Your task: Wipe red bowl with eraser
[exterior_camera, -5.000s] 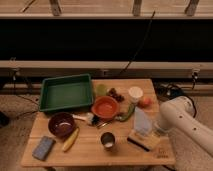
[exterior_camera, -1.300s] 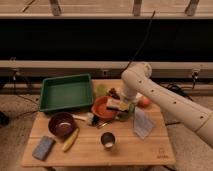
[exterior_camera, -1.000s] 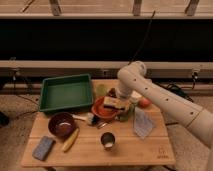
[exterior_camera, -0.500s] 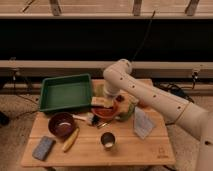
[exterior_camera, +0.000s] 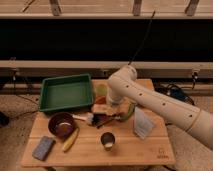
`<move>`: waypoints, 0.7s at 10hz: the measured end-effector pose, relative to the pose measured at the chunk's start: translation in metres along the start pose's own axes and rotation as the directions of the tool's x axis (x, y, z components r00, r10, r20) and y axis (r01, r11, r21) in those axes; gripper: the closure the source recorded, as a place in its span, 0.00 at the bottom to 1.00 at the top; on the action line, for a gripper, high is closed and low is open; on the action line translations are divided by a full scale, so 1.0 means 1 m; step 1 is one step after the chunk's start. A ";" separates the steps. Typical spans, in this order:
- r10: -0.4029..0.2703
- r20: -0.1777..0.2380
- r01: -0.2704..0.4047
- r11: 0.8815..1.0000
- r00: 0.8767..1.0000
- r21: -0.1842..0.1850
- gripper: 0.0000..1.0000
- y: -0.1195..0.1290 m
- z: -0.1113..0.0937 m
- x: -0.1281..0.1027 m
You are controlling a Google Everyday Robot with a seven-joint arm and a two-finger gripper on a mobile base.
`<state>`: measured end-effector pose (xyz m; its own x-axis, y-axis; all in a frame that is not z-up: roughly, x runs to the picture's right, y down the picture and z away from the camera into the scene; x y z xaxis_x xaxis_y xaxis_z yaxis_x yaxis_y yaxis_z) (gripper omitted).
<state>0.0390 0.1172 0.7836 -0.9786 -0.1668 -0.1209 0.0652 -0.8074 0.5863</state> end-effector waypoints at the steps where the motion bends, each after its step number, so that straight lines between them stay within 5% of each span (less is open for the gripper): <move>1: 0.017 0.016 -0.017 1.000 1.000 0.003 1.00 0.002 0.004 -0.018; 3: 0.064 0.046 -0.064 0.998 0.997 -0.001 1.00 0.015 0.009 -0.045; 7: 0.129 0.082 -0.125 0.991 0.988 -0.044 1.00 0.076 0.012 -0.040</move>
<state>0.0805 0.0693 0.8420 -0.9747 -0.2222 0.0217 0.1959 -0.8042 0.5611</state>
